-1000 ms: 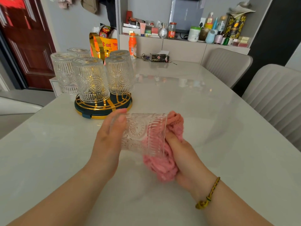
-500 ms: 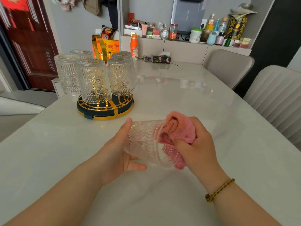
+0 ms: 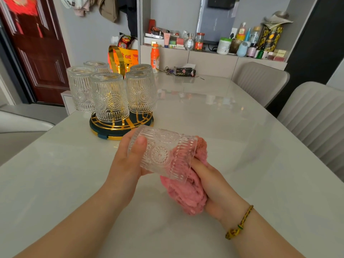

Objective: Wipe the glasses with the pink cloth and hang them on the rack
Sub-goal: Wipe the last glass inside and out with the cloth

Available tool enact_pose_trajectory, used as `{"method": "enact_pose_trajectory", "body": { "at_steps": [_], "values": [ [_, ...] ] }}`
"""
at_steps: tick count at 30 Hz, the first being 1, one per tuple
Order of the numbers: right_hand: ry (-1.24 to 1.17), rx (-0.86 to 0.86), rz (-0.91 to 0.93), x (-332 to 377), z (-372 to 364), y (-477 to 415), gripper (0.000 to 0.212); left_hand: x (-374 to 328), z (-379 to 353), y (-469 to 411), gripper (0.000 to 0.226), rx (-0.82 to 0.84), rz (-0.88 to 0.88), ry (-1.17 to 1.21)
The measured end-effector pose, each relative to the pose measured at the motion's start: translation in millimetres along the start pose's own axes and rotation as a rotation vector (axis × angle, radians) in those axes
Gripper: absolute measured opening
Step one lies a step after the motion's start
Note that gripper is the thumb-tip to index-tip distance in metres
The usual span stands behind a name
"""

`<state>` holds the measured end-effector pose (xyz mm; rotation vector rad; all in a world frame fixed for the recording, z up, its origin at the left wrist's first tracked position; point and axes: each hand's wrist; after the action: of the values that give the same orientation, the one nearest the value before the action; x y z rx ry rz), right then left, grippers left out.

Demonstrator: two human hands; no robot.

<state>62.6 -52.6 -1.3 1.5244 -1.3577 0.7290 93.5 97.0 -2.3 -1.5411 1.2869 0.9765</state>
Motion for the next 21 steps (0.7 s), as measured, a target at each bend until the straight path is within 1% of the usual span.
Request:
{"method": "enact_pose_trajectory", "body": {
  "at_steps": [2,3,5,6,7,9,12,13,15,16,17,19,21],
  "values": [
    [-0.019,-0.038,0.072,0.1,-2.5,-3.9,0.024,-3.4,1.7,-2.5,0.063,-0.048,-0.008,0.023],
    [-0.035,-0.068,0.100,0.8,-3.8,-4.8,0.027,-6.0,2.4,-2.5,0.053,-0.086,-0.015,0.042],
    [-0.083,-0.094,0.114,2.1,-5.9,-7.8,0.032,-9.9,6.2,-2.4,0.037,-0.172,-0.046,0.064],
    [-0.096,-0.080,0.113,3.5,-7.3,-8.6,0.034,-12.6,7.8,-1.8,0.035,-0.203,-0.066,0.066],
    [-0.091,-0.064,0.115,5.4,-8.2,-9.8,0.035,-15.4,9.5,-0.9,0.037,-0.230,-0.084,0.061],
    [-0.071,-0.051,0.129,11.7,-12.6,-13.6,0.034,-23.3,15.1,-1.6,0.048,-0.271,-0.123,0.053],
    [-0.107,-0.101,0.160,17.4,-21.9,-23.3,0.027,-38.3,27.2,-6.1,0.062,-0.296,-0.148,-0.012],
    [-0.129,-0.115,0.175,16.8,-25.8,-27.7,0.027,-45.3,33.0,-8.3,0.062,-0.304,-0.164,-0.063],
    [-0.151,-0.145,0.207,10.6,-27.4,-35.0,0.028,-59.5,41.4,-14.9,0.052,-0.326,-0.211,-0.149],
    [-0.130,-0.163,0.216,7.5,-26.3,-37.3,0.024,-66.3,45.3,-20.7,0.045,-0.341,-0.236,-0.178],
    [-0.102,-0.189,0.220,4.8,-23.4,-39.8,0.019,-73.3,48.4,-28.7,0.042,-0.354,-0.258,-0.214],
    [-0.097,-0.207,0.220,1.8,-15.1,-41.6,0.014,-88.1,48.9,-47.7,0.045,-0.360,-0.295,-0.285],
    [-0.153,-0.190,0.215,2.4,-8.3,-41.2,0.018,-107.1,39.6,-65.6,0.049,-0.360,-0.351,-0.348]
  ]
}}
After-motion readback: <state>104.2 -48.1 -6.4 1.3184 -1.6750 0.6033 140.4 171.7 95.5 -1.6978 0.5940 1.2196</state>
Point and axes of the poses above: each hand's wrist, its own y-axis away from the middle knuckle, its own z-axis out of the back of the hand, x = y × z, and after that the axes turned 8 degrees about -x, right-handed
